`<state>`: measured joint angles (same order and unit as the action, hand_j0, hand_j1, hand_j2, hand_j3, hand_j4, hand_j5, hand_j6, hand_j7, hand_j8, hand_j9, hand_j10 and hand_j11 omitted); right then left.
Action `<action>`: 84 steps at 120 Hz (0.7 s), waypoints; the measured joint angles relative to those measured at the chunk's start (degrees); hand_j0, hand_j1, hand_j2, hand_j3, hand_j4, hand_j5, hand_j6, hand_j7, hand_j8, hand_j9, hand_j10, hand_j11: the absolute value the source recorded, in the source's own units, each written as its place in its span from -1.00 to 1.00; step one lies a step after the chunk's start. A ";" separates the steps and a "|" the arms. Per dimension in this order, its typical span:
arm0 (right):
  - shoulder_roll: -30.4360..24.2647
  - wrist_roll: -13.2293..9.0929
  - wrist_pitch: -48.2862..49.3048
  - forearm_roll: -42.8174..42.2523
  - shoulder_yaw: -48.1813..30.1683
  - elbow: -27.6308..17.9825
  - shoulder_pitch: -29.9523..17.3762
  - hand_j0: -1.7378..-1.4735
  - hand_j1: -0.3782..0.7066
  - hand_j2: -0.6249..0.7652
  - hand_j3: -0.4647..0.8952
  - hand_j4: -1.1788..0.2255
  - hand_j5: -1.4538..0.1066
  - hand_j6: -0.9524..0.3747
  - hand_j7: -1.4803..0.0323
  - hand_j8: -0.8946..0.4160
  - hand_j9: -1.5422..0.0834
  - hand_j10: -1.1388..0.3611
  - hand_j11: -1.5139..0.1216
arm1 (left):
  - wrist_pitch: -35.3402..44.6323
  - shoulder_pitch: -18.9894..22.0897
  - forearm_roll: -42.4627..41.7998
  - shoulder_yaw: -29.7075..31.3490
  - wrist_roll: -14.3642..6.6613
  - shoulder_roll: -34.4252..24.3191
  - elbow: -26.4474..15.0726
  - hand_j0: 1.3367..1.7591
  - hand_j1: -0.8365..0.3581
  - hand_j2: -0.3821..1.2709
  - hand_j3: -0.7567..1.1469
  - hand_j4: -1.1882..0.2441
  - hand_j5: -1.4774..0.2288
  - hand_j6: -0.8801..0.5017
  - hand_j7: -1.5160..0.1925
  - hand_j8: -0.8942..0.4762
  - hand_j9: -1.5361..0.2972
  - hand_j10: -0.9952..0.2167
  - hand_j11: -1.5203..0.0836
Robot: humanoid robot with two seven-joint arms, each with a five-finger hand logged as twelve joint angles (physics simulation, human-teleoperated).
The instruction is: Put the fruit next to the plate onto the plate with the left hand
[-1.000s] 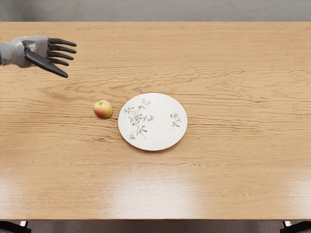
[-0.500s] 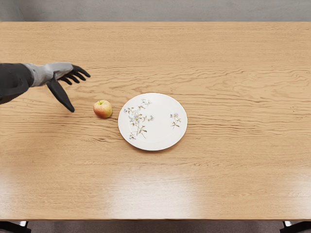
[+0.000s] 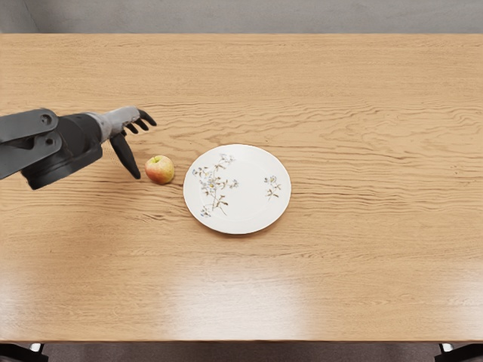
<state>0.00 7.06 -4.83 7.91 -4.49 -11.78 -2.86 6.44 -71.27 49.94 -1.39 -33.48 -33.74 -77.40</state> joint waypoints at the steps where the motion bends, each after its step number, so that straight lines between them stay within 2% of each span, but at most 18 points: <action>1: 0.00 0.00 0.00 0.00 0.00 0.00 0.00 -0.40 -0.87 -0.11 -0.32 0.63 0.81 0.38 0.90 0.31 0.84 0.47 0.80 | 0.35 0.00 0.00 0.10 -0.12 0.04 0.00 0.52 0.49 -0.47 -0.20 0.31 0.35 -0.09 0.40 -0.06 0.32 0.23 0.49; 16: 0.00 -0.01 0.00 0.00 -0.05 0.00 0.09 -0.40 -0.87 -0.11 -0.32 0.63 0.81 0.38 0.90 0.31 0.84 0.47 0.80 | 4.51 -0.15 0.03 1.24 -1.10 1.04 0.02 0.52 0.49 -0.47 -0.20 0.31 0.35 -0.09 0.40 -0.06 0.32 0.23 0.49; 42: 0.00 -0.04 0.00 0.00 -0.07 0.00 0.41 -0.40 -0.87 -0.11 -0.32 0.63 0.81 0.38 0.90 0.31 0.84 0.47 0.80 | 9.48 -1.53 -0.15 5.50 -1.47 4.71 0.01 0.52 0.49 -0.47 -0.20 0.31 0.35 -0.09 0.40 -0.06 0.32 0.23 0.49; 50: 0.00 -0.06 0.00 0.00 -0.08 0.00 0.44 -0.40 -0.87 -0.11 -0.32 0.63 0.81 0.38 0.90 0.31 0.84 0.47 0.80 | 10.36 -6.29 -1.69 9.43 -1.49 4.96 0.08 0.52 0.49 -0.47 -0.20 0.31 0.35 -0.09 0.40 -0.06 0.32 0.23 0.49; 59: 0.00 -0.05 0.00 0.00 -0.08 -0.01 0.47 -0.40 -0.87 -0.11 -0.32 0.63 0.81 0.38 0.90 0.31 0.84 0.47 0.80 | 13.70 -11.30 -5.20 16.72 -1.50 9.49 0.07 0.52 0.49 -0.47 -0.20 0.31 0.35 -0.09 0.39 -0.06 0.32 0.23 0.49; 70: 0.00 -0.04 0.00 0.00 -0.08 -0.01 0.48 -0.40 -0.87 -0.11 -0.32 0.63 0.81 0.38 0.90 0.31 0.84 0.47 0.80 | 16.81 -11.87 -8.95 22.42 -1.51 10.56 -0.41 0.52 0.49 -0.47 -0.20 0.31 0.35 -0.09 0.39 -0.06 0.32 0.23 0.49; 84: 0.00 -0.04 0.00 0.01 -0.08 -0.01 0.50 -0.40 -0.87 -0.11 -0.32 0.63 0.81 0.38 0.90 0.31 0.84 0.47 0.80 | 18.40 -11.96 -11.55 25.15 -1.52 10.51 -1.33 0.52 0.49 -0.47 -0.20 0.31 0.35 -0.09 0.40 -0.06 0.32 0.23 0.49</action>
<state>0.00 7.02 -4.83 7.92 -4.57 -11.79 -2.36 24.84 -83.23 38.39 23.76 -35.00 -23.23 -78.73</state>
